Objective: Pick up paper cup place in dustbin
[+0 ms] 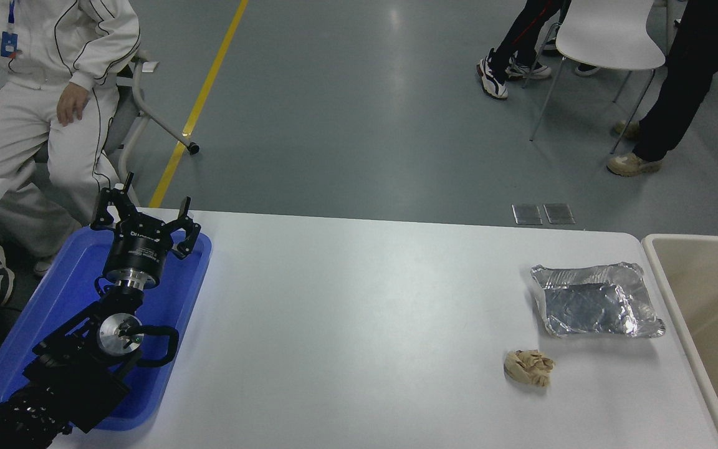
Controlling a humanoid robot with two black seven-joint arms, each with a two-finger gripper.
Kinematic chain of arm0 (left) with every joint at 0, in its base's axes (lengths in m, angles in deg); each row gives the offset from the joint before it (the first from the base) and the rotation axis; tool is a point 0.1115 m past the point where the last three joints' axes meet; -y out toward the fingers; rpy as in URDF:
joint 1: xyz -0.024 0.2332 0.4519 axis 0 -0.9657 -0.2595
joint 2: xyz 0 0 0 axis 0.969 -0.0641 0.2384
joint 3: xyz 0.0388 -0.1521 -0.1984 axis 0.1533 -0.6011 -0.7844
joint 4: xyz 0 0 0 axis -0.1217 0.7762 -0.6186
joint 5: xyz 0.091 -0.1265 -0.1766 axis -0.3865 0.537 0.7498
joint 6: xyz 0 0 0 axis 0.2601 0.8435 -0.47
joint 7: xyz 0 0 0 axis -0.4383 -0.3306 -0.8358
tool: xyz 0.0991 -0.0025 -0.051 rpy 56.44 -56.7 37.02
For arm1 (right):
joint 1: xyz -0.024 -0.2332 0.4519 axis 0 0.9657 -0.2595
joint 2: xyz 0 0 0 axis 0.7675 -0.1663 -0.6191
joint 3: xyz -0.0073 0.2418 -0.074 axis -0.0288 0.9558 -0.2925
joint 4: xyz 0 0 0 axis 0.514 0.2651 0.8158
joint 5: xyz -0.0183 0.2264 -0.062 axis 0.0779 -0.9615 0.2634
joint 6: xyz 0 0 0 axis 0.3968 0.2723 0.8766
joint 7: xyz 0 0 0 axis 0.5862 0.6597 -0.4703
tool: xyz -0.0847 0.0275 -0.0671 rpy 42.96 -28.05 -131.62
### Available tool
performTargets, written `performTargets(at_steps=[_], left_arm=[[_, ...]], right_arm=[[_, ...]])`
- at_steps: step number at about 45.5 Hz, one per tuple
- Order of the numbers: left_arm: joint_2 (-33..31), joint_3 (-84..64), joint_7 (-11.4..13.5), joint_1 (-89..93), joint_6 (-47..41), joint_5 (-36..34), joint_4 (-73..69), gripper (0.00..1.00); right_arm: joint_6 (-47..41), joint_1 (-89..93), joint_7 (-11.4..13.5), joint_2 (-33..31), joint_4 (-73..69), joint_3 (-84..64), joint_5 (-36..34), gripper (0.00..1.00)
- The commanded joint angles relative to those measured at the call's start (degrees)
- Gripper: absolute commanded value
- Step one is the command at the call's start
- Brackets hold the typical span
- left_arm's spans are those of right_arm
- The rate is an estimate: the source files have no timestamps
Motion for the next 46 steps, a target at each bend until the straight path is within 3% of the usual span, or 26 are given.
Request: performTargets(at_steps=[1,13,22,23,24,28,29,32,46], left_arm=[[0.00,0.00,0.00,0.01,0.00,0.00,-0.04,1.00],[0.00,0.00,0.00,0.01,0.00,0.00,-0.04,1.00],[-0.08,0.00,0.00,0.01,0.00,0.00,0.05,1.00],[0.00,0.00,0.00,0.01,0.00,0.00,-0.04,1.00],[0.00,0.00,0.00,0.01,0.00,0.00,-0.04,1.00],[0.00,0.00,0.00,0.01,0.00,0.00,-0.04,1.00],[0.00,0.00,0.00,0.01,0.00,0.00,0.05,1.00],[0.00,0.00,0.00,0.01,0.00,0.00,-0.04,1.00],[0.00,0.00,0.00,0.01,0.00,0.00,-0.04,1.00]], right_arm=[[11.52,10.48,2.66,2.82,3.56,10.76,-0.10,0.00],[13.46,13.20,4.59,4.75,4.87,12.08,-0.18,0.00],[14.24,13.29,4.68,5.11,5.32,14.10,-0.27,0.00],[14.86,13.38,4.68,5.11,5.32,14.80,-0.36,0.04],[15.65,13.38,4.68,5.11,5.32,15.68,-0.45,0.16],[22.31,13.47,4.60,5.11,5.32,18.67,-0.53,0.87],[24.16,13.55,4.60,5.11,5.23,19.28,-0.54,0.94],[27.51,13.64,4.60,5.37,4.97,20.34,-0.53,0.96],[27.70,13.64,4.60,5.46,4.96,21.40,-0.45,0.99]])
